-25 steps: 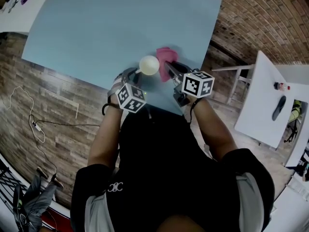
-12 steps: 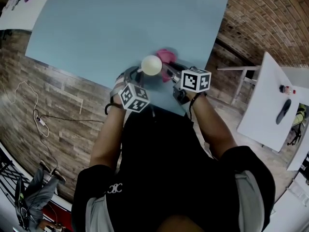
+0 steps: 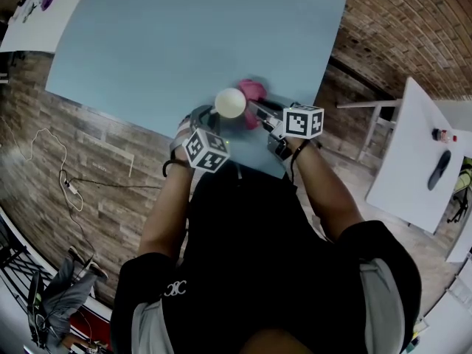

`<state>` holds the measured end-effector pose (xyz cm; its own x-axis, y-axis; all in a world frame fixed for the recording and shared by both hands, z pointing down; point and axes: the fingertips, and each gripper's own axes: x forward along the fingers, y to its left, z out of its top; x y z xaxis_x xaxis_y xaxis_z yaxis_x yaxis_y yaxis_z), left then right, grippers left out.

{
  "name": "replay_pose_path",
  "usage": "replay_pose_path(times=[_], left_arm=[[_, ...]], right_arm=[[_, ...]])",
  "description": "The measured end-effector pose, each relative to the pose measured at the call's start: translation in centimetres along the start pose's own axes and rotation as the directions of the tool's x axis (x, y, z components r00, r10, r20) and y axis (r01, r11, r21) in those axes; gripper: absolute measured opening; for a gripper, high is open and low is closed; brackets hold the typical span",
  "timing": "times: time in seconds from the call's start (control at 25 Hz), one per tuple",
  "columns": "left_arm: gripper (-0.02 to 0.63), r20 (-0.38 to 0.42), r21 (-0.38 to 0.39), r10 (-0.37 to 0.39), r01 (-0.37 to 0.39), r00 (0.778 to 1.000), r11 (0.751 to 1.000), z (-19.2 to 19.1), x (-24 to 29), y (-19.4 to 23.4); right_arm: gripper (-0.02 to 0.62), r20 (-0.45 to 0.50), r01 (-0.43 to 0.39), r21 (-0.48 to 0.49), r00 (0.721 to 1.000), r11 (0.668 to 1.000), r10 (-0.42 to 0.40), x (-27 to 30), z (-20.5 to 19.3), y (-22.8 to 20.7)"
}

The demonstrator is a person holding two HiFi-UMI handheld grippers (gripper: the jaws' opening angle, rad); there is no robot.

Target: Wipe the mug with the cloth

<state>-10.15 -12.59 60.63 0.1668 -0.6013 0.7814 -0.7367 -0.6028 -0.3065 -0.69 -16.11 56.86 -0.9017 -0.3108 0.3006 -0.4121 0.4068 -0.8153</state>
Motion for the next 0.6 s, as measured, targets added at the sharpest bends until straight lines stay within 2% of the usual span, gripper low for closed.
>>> replay_pose_path(times=[0.16, 0.28, 0.36, 0.48, 0.6], left_arm=[[0.06, -0.006, -0.043, -0.007, 0.007, 1.0, 0.999, -0.1, -0.2, -0.1], [0.06, -0.008, -0.099, -0.012, 0.011, 1.0, 0.995, -0.3, -0.3, -0.2], [0.058, -0.007, -0.131, -0.016, 0.015, 1.0, 0.991, -0.3, -0.4, -0.5], [0.06, 0.001, -0.148, -0.019, 0.019, 1.0, 0.989, 0.0, -0.5, -1.4], [0.061, 0.003, -0.155, -0.014, 0.014, 1.0, 0.988, -0.1, -0.7, -1.7]], right_arm=[[0.037, -0.061, 0.082, 0.041, 0.995, 0.996, -0.079, 1.2, -1.9, -2.3], [0.038, -0.068, 0.123, 0.05, 0.991, 0.991, -0.119, 1.6, -2.4, -2.8], [0.038, -0.063, 0.116, 0.017, 0.991, 0.993, -0.115, 1.2, -2.4, -2.2], [0.038, -0.034, 0.058, -0.04, 0.998, 0.998, -0.059, -0.1, -2.0, 0.0], [0.038, -0.016, 0.012, -0.03, 1.0, 0.999, -0.012, -0.7, -2.3, 1.5]])
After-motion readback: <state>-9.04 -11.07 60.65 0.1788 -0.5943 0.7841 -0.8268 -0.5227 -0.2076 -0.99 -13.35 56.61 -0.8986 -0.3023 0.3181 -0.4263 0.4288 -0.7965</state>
